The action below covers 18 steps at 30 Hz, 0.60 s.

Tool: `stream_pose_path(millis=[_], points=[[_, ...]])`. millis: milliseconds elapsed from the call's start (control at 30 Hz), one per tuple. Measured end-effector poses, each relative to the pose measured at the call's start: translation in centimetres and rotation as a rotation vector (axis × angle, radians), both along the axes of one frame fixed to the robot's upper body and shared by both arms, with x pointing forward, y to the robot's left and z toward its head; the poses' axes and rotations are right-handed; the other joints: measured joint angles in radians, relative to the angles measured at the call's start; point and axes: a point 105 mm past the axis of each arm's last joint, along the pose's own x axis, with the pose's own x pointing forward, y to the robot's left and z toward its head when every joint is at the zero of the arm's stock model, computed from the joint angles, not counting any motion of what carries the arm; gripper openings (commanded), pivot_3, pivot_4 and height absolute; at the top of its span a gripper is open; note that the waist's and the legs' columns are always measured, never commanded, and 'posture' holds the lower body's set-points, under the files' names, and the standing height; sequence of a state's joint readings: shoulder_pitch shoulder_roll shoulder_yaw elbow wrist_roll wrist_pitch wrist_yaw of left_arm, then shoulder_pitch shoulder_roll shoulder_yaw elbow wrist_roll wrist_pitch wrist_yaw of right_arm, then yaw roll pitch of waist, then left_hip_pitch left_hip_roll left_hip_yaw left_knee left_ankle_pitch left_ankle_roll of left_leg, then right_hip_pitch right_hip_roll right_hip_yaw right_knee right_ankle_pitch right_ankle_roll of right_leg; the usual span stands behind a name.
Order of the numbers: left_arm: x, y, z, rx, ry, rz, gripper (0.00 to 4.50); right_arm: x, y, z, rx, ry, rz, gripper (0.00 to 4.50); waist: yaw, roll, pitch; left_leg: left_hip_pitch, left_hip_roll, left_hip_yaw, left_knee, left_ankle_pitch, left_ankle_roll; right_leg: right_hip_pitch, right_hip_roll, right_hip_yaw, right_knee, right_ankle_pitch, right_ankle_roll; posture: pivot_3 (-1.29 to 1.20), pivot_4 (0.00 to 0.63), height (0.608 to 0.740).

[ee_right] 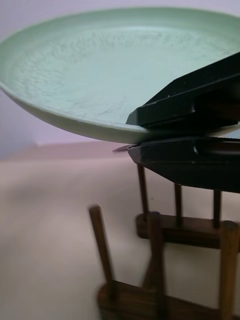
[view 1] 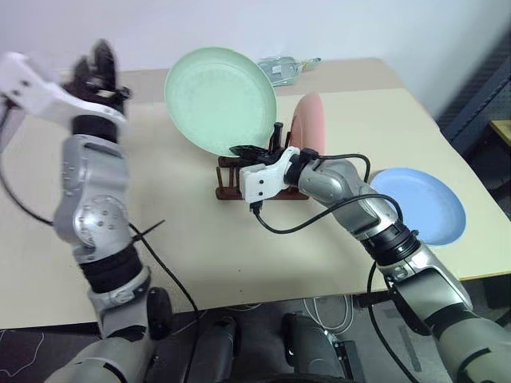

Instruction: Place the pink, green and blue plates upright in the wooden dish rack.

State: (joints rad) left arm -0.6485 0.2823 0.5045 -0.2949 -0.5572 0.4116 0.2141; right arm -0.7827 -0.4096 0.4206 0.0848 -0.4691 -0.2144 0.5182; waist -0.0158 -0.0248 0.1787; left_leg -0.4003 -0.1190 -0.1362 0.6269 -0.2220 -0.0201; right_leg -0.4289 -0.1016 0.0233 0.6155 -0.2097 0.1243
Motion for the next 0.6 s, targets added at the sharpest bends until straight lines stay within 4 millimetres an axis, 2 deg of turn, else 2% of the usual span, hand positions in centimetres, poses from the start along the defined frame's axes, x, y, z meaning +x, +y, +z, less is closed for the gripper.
stream_pose_path(millis=[33, 100, 133, 200, 267, 333, 467, 533, 600], points=[[-0.3, 1.4, -0.6, 0.058, 0.033, 0.071, 2.38, -0.3, -0.2, 0.7, 0.068, 0.031, 0.014, 0.0, 0.0, 0.0, 0.0, 0.0, 0.0, 0.0, 0.0, 0.0, 0.0, 0.0, 0.0, 0.0, 0.0, 0.0, 0.0, 0.0, 0.15, 0.739], [-0.7, 3.5, -3.6, 0.244, 0.175, 0.17, 2.38, -1.7, -0.8, 2.8, 0.292, 0.145, 0.081, 0.0, 0.0, 0.001, 0.0, 0.001, 0.0, 0.0, -0.001, 0.0, 0.0, 0.001, 0.0, 0.001, 0.0, 0.0, 0.0, 0.0, 0.15, 0.739], [-0.7, 3.9, -5.7, 0.312, 0.252, 0.179, 2.38, -2.5, -1.3, 4.0, 0.403, 0.213, 0.126, 0.0, 0.003, 0.001, 0.0, 0.001, 0.0, 0.0, -0.002, -0.001, 0.001, 0.001, 0.0, 0.001, 0.0, 0.0, 0.0, 0.0, 0.15, 0.739], [-0.4, 3.3, -9.6, 0.403, 0.379, 0.137, 2.38, -4.0, -1.8, 5.6, 0.556, 0.334, 0.21, 0.0, 0.012, 0.001, 0.0, 0.001, 0.0, -0.001, -0.001, -0.005, 0.008, 0.002, 0.0, 0.0, -0.001, 0.0, -0.001, 0.0, 0.15, 0.739], [-0.4, 0.9, -12.7, 0.499, 0.442, 0.044, 2.38, -5.1, -2.3, 6.6, 0.741, 0.507, 0.286, 0.0, 0.021, 0.001, 0.0, 0.001, 0.0, -0.001, 0.0, -0.005, 0.009, 0.002, 0.0, 0.0, -0.001, 0.001, -0.002, 0.0, 0.15, 0.739], [-0.3, -1.7, -14.6, 0.558, 0.453, -0.051, 2.38, -5.7, -2.5, 6.7, 0.853, 0.654, 0.325, 0.0, 0.025, 0.001, 0.0, 0.001, 0.001, -0.001, 0.0, -0.006, 0.008, 0.002, 0.0, 0.0, -0.002, 0.0, -0.005, 0.0, 0.15, 0.739], [-1.2, -6.6, -18.0, 0.623, 0.452, -0.218, 2.38, -6.5, -3.0, 4.7, 1.013, 0.894, 0.304, 0.0, 0.025, 0.003, 0.0, 0.002, 0.002, 0.001, -0.003, -0.006, 0.009, 0.0, 0.0, 0.001, -0.002, 0.0, -0.006, 0.0, 0.15, 0.739], [-1.4, -8.5, -18.9, 0.6, 0.452, -0.282, 2.38, -6.2, -3.0, 3.7, 1.037, 0.95, 0.257, 0.0, 0.024, 0.003, 0.0, 0.001, 0.003, 0.001, -0.003, -0.006, 0.008, -0.001, 0.0, 0.001, -0.001, 0.0, -0.005, 0.0, 0.15, 0.739], [-1.5, -9.2, -19.1, 0.605, 0.444, -0.307, 2.38, -5.9, -3.0, 3.5, 1.059, 0.966, 0.231, 0.0, 0.021, 0.004, 0.001, 0.001, 0.004, 0.002, -0.003, -0.005, 0.008, -0.001, 0.002, 0.001, -0.001, 0.0, -0.005, 0.0, 0.15, 0.739]])
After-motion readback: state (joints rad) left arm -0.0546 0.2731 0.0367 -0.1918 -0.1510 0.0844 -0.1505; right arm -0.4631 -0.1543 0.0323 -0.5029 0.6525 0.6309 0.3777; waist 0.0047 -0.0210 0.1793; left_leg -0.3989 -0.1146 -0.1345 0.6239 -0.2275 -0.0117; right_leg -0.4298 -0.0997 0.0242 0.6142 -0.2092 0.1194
